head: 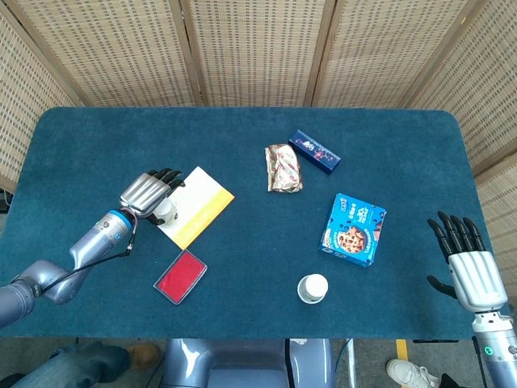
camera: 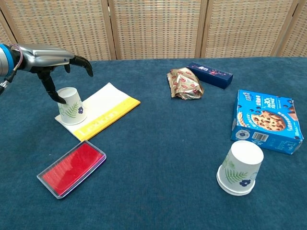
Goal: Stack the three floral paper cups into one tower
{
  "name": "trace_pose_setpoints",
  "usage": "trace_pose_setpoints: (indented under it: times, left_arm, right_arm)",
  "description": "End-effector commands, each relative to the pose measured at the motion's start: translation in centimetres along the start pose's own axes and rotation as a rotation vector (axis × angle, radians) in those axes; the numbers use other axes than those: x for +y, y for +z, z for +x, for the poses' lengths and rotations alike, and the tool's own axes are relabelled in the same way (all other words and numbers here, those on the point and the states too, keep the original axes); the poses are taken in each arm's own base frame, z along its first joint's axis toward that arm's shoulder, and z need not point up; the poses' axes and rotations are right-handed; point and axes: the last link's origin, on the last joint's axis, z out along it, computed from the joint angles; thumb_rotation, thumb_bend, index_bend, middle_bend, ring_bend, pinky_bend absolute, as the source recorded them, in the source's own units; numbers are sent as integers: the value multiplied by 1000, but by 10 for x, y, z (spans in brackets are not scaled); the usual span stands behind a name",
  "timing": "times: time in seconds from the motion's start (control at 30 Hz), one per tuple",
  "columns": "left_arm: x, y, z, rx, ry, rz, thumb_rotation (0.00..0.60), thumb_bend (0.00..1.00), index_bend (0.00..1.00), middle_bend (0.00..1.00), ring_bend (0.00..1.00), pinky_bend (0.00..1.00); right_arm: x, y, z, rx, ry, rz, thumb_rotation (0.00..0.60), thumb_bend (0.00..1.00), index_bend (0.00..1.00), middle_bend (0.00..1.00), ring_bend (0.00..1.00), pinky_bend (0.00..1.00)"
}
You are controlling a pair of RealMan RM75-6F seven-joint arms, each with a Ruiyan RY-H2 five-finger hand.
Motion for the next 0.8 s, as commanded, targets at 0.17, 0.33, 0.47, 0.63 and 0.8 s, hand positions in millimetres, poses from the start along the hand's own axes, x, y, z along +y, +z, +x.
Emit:
trace_pose_setpoints:
  times: [0.17,0.33,0.47,0.63,0.8]
  left_arm:
    - [-11,2,-3,-52,-29,10,600,68,265,172,189,290]
    - [-15,0,-2,-55,-34,12,600,71,305,211,240,330]
    - [-15,2,-1,-37,-41,6,600,81,344,252,296,388]
    - [-14,5,-5,-47,-32,6,600,100,364,267,331,444]
    - [-13,7,-8,-60,-46,13,600,101,360,267,335,465]
  right_arm:
    - [2,1,0,3,0,-14,600,0,37,0,0,0]
    - [3,2,-1,3,0,-18,600,0,38,0,0,0]
    - [3,2,-1,1,1,-21,600,0,37,0,0,0]
    - [3,1,-1,4,4,-24,600,0,37,0,0,0]
    - [3,1,0,10,8,-23,600,0,37,0,0,0]
